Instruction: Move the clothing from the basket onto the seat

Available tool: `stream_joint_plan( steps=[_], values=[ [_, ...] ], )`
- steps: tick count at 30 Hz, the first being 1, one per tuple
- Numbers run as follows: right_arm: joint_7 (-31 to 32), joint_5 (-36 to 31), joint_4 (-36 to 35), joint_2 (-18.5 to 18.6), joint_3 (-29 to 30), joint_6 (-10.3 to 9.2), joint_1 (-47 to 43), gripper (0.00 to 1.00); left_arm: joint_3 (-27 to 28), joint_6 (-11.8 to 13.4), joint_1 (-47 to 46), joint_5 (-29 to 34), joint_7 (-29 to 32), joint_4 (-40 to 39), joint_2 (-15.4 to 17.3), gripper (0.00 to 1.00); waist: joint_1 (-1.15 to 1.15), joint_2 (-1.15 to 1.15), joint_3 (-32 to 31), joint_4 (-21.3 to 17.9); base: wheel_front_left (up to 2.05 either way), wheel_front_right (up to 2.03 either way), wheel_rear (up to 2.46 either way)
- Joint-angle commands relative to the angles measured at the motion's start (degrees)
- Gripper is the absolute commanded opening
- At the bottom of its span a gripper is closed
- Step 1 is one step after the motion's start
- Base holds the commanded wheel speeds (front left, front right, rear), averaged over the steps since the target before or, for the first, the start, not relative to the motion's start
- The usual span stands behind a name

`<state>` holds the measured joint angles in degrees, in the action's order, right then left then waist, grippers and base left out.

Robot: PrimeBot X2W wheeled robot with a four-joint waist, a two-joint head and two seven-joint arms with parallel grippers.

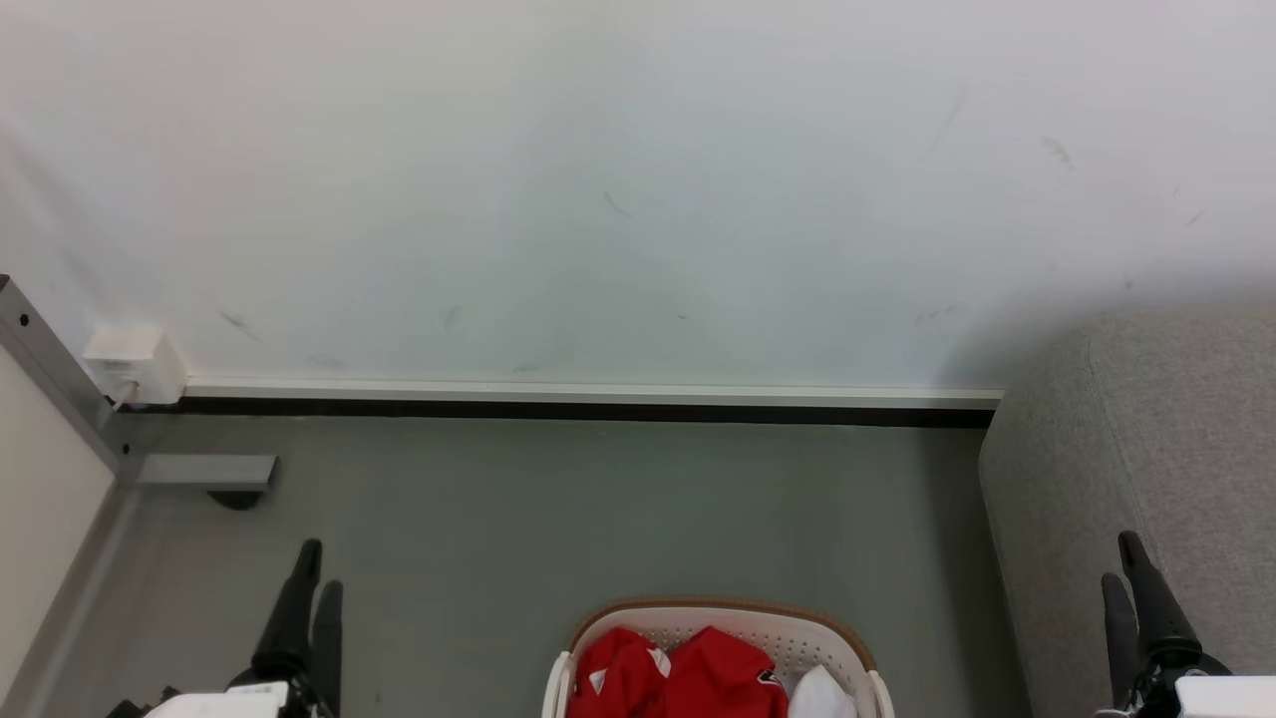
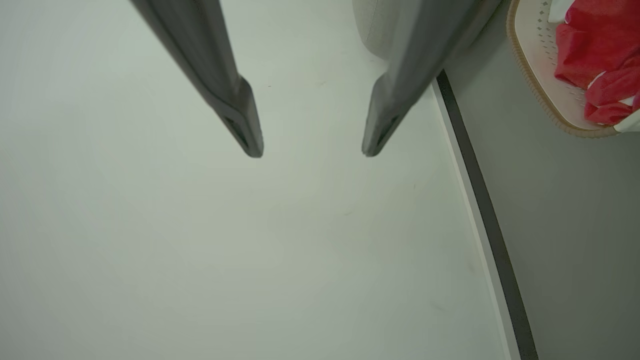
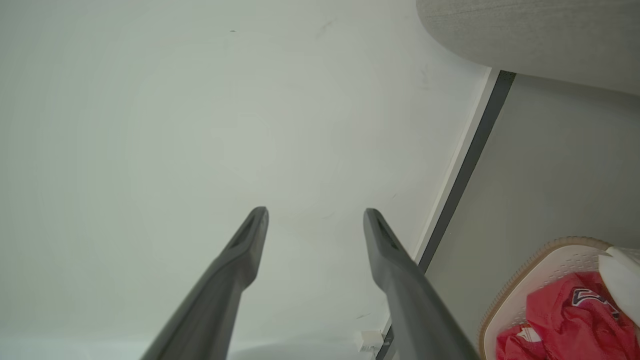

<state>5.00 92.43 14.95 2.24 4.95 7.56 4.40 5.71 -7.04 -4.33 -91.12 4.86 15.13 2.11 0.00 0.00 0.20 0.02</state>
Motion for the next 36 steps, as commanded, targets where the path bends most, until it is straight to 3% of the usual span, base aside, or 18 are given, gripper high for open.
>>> stream_joint_plan(
  steps=[1, 10, 23, 36],
  values=[
    [-0.7, -0.7, -1.7, 0.8, -1.2, -0.01, 1.9, 1.00, -0.3, -0.2, -1.3, 1.7, -1.2, -1.7, 0.6, 1.00, 0.00, 0.00, 0.0, 0.0, 0.00, 0.00, 0.00],
    [-3.4, -7.1, -3.2, 2.0, -3.7, -0.02, 2.7, 1.00, 0.1, -0.2, -1.3, 10.1, -3.3, -4.3, 0.7, 1.00, 0.00, 0.00, -0.1, -0.1, 0.00, 0.00, 0.00],
    [-6.4, -23.9, -4.6, 3.0, -7.6, -0.03, 3.3, 1.00, -0.6, -0.2, 0.2, 28.6, -6.3, -8.2, 0.5, 1.00, 0.00, 0.00, -0.5, -0.5, 0.00, 0.00, 0.00],
    [-9.2, -37.1, -5.7, 3.8, -10.8, -0.05, 3.2, 1.00, -1.9, 2.2, 0.8, 43.9, -9.0, -8.9, 0.6, 1.00, 0.00, 0.00, -0.9, -0.6, 0.00, 0.00, 0.00]
  ],
)
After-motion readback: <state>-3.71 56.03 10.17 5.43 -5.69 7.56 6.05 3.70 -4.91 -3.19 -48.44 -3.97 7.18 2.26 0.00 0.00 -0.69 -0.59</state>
